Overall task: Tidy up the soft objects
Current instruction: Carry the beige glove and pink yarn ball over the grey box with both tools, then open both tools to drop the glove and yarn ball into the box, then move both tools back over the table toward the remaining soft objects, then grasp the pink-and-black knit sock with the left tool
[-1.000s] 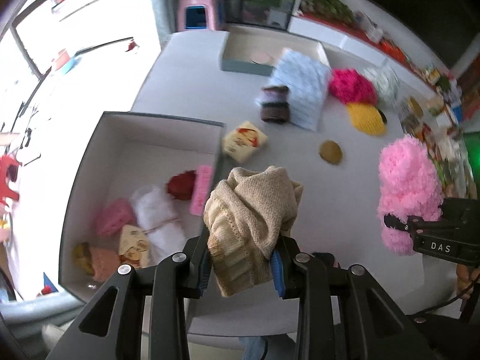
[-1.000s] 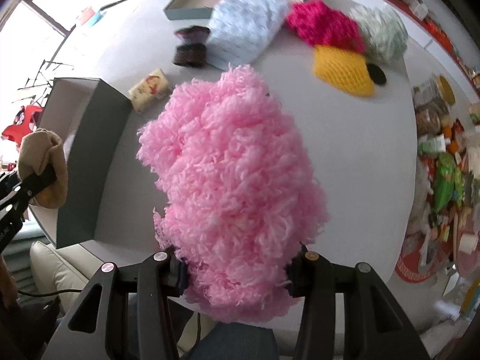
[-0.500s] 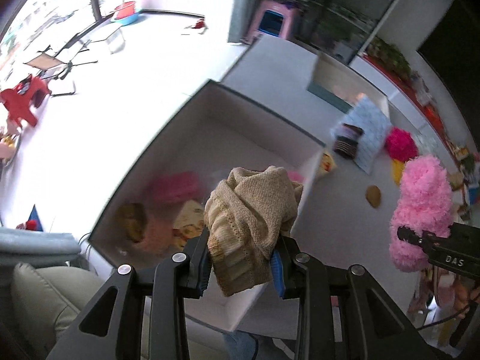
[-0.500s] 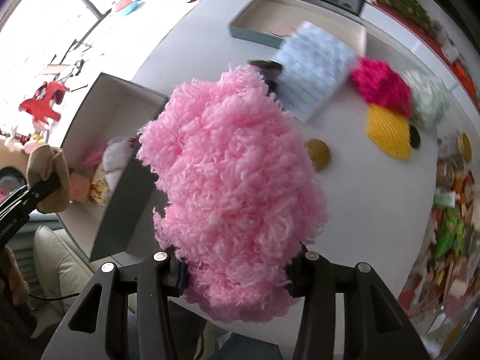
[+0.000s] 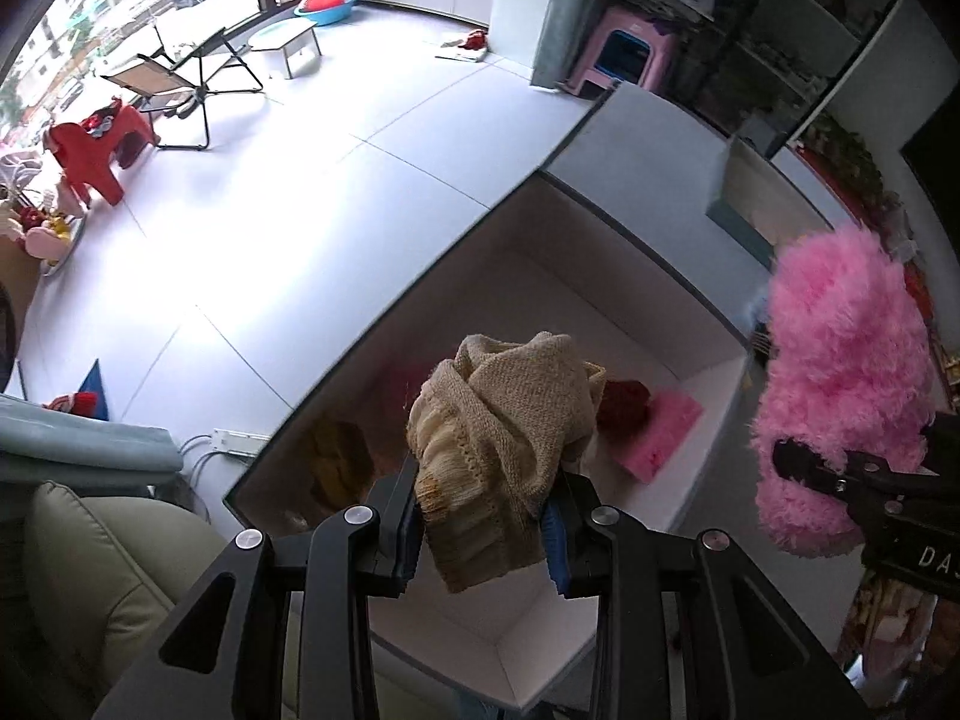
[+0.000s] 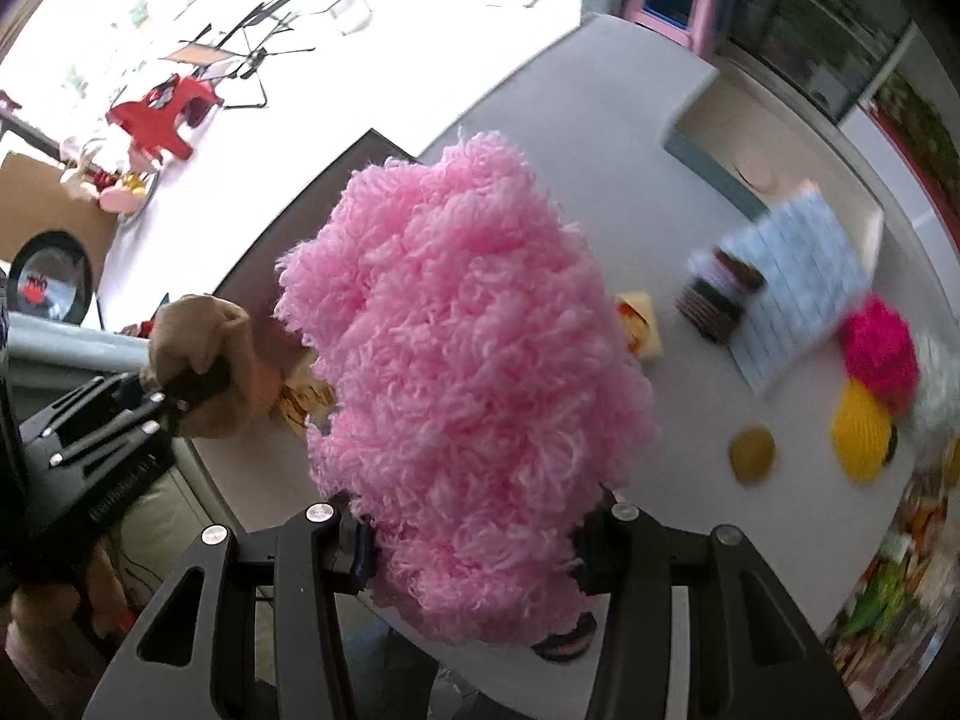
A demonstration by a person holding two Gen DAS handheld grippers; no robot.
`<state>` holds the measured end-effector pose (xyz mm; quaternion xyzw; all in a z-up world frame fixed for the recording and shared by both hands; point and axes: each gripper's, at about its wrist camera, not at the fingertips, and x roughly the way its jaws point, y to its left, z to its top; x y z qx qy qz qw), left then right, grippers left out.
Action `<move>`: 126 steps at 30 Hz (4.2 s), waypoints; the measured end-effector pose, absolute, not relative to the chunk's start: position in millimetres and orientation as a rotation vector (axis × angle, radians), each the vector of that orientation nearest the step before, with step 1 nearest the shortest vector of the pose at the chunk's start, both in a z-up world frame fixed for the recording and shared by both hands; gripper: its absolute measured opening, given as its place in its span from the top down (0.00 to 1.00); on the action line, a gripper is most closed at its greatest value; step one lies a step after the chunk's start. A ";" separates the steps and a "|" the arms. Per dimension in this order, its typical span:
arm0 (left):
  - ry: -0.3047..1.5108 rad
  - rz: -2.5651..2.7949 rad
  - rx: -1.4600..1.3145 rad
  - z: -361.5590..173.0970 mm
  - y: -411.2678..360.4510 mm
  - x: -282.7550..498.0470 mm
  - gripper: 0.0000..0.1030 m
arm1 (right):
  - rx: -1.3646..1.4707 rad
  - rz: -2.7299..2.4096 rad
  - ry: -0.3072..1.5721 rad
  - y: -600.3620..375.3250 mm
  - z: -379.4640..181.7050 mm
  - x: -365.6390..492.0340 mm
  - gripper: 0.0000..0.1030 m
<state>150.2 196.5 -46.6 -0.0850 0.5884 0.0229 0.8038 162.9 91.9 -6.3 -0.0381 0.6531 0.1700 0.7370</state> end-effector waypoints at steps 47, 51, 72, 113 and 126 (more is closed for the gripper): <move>1.377 0.110 -0.161 -86.3 203.5 164.2 0.67 | -0.153 0.409 1.560 161.1 -59.9 211.7 0.49; 1.383 0.109 -0.155 -88.1 204.2 164.4 0.67 | -0.147 0.406 1.565 160.2 -62.5 212.8 0.49; 1.377 0.066 -0.102 -78.3 188.9 152.3 0.00 | -0.073 0.369 1.478 126.6 -49.7 194.9 0.00; 1.634 -0.463 0.424 -168.2 -84.5 40.6 0.00 | 0.556 -0.236 1.649 -194.0 -131.1 -18.5 0.00; 1.672 -0.420 0.439 -192.5 -97.5 46.5 0.00 | 0.566 -0.226 1.668 -196.4 -138.8 -20.7 0.00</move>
